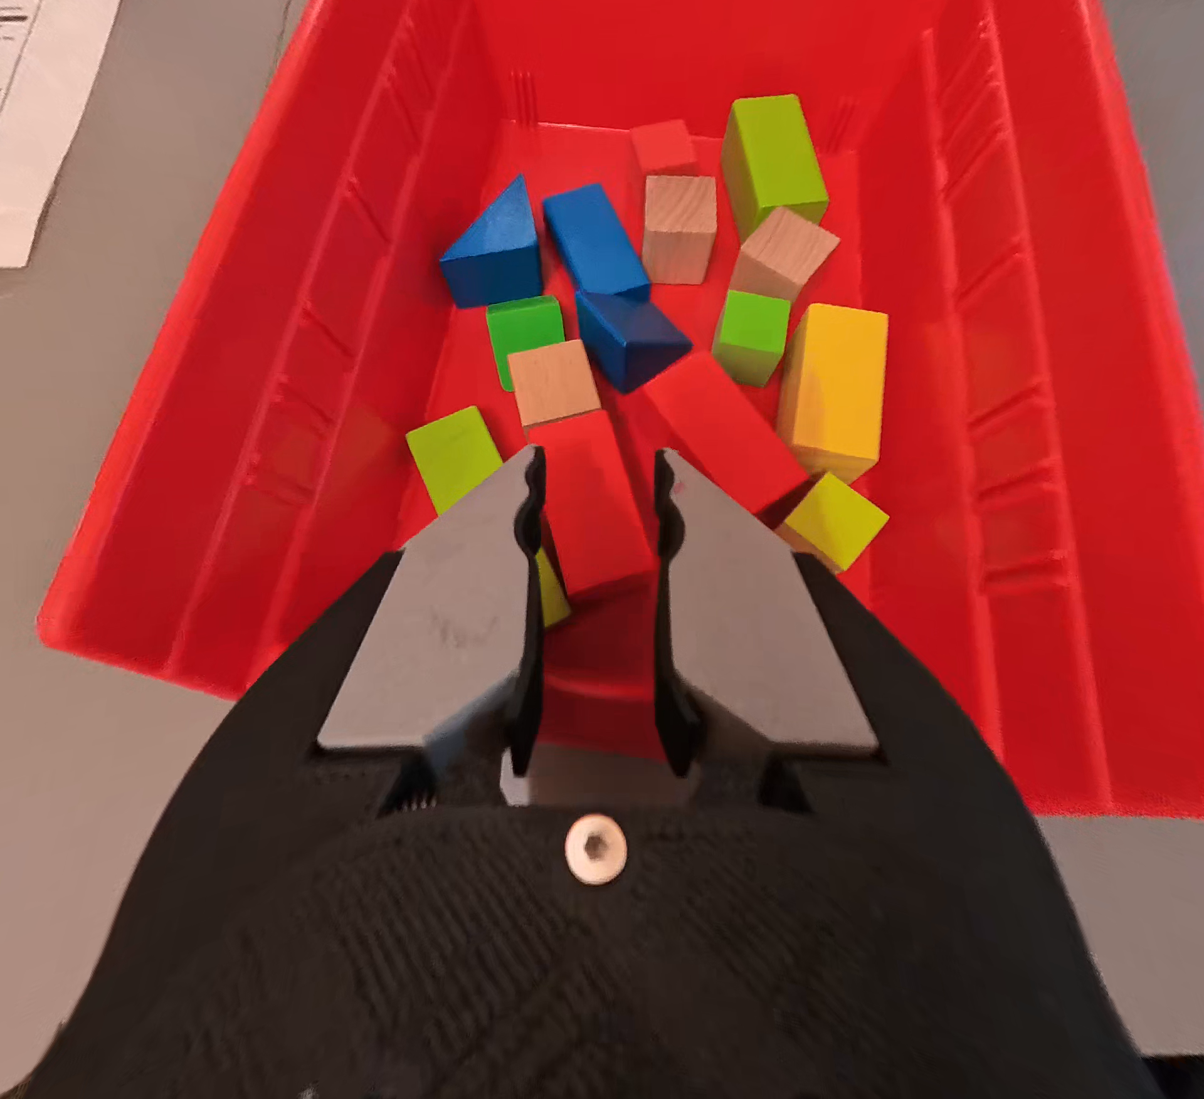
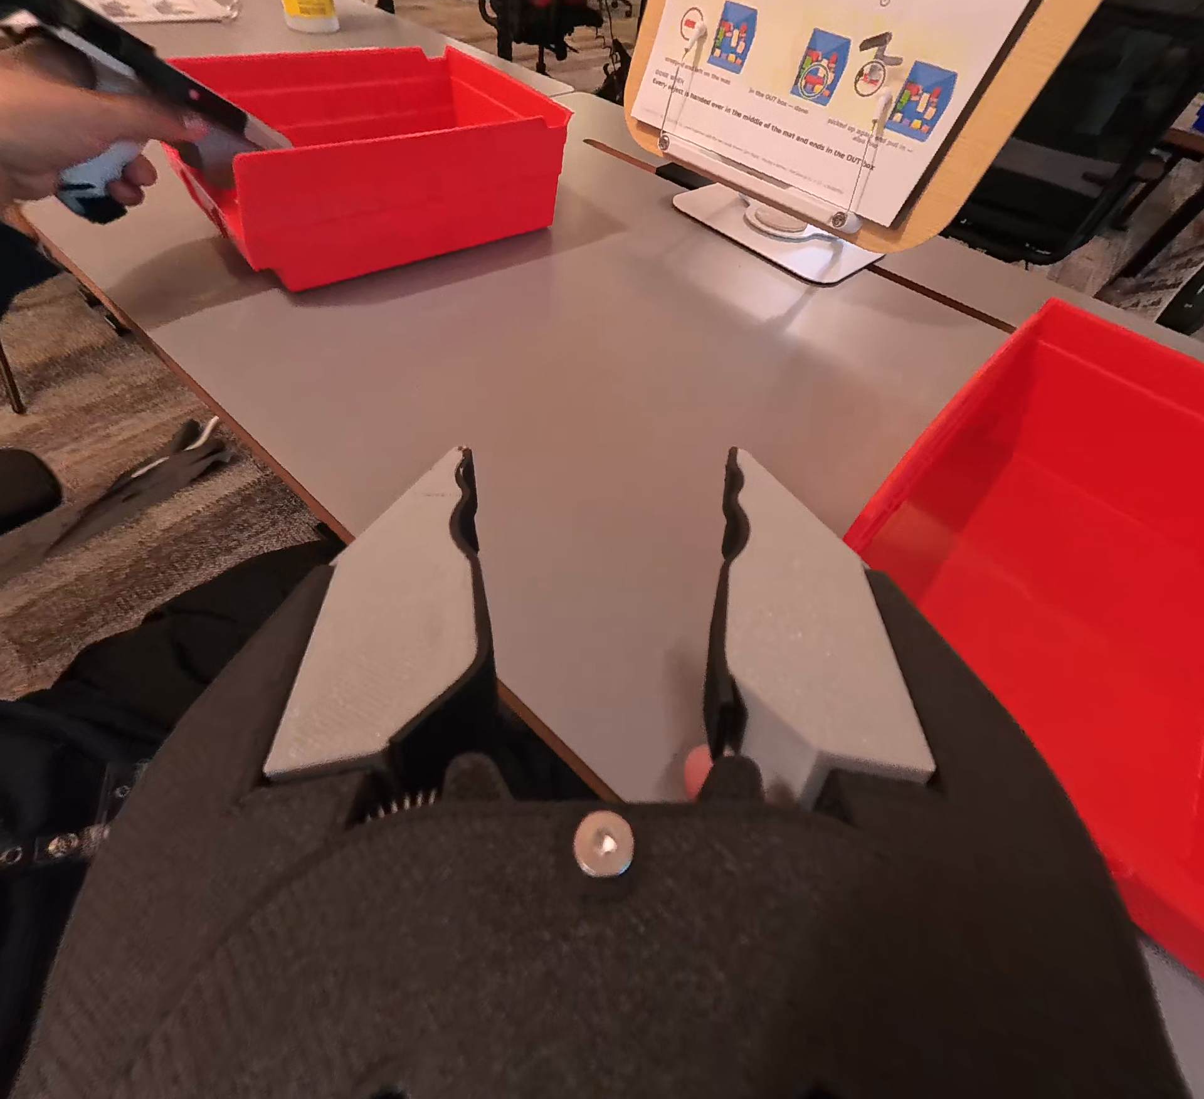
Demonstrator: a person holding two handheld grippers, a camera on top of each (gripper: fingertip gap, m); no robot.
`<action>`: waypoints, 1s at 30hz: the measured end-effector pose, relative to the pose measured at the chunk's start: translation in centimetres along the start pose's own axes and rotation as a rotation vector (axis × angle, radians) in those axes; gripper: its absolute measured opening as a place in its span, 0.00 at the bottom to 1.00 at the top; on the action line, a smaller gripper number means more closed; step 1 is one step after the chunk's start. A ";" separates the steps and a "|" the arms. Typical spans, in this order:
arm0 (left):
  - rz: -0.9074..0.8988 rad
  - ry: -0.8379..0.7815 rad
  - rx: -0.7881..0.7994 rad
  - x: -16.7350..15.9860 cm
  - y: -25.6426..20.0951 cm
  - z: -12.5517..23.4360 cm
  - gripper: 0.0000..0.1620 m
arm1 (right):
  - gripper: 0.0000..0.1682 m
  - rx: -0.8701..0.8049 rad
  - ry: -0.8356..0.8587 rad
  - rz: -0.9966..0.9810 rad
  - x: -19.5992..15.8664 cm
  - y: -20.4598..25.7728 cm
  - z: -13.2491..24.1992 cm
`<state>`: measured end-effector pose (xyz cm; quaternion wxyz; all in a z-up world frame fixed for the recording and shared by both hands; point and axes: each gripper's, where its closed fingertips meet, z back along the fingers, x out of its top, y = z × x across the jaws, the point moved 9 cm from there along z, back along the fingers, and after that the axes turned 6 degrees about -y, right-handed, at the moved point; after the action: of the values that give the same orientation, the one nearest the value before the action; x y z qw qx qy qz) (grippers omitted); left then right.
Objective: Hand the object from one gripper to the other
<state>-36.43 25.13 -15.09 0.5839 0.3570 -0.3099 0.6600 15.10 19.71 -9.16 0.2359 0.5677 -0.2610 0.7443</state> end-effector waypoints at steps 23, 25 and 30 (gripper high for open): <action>-0.036 0.641 -0.065 1.1 -0.1 -4.2 0.20 | 0.43 0.040 -0.091 0.053 2.8 -0.5 1.2; -0.046 0.666 -0.090 0.5 -0.1 -4.7 0.20 | 0.43 0.036 -0.086 0.059 2.8 -0.5 1.2; -0.252 0.624 -0.087 0.4 -0.9 -4.6 0.20 | 0.43 0.029 -0.079 0.084 2.8 0.0 1.3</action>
<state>-36.02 29.31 -17.30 0.7423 0.1480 -0.0977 0.6461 15.38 19.02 -6.14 0.1857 0.5886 -0.2831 0.7341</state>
